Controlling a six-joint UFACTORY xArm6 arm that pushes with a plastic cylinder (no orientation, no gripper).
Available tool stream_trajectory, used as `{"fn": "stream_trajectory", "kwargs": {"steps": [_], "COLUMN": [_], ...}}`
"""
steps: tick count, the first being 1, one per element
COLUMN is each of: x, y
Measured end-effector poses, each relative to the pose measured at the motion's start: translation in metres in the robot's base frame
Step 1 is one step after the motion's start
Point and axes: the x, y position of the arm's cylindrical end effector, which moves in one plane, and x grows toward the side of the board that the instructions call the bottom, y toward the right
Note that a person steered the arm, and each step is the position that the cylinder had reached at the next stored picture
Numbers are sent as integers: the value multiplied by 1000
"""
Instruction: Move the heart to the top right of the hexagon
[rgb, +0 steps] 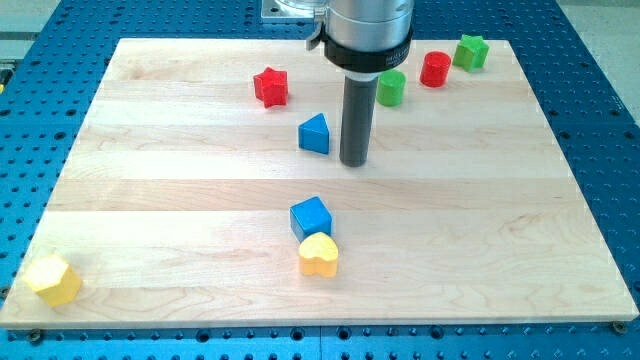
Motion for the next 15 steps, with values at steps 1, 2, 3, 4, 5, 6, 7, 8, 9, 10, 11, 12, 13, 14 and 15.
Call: {"fn": "stream_trajectory", "kwargs": {"steps": [1, 2, 3, 4, 5, 6, 7, 8, 9, 10, 11, 12, 13, 14, 15], "x": [-3, -3, 9, 62, 135, 174, 170, 167, 167, 133, 128, 129, 126, 130, 130], "y": [-9, -31, -48, 22, 23, 16, -27, -81, -49, -30, -86, -106, -129, -183, -150]}}
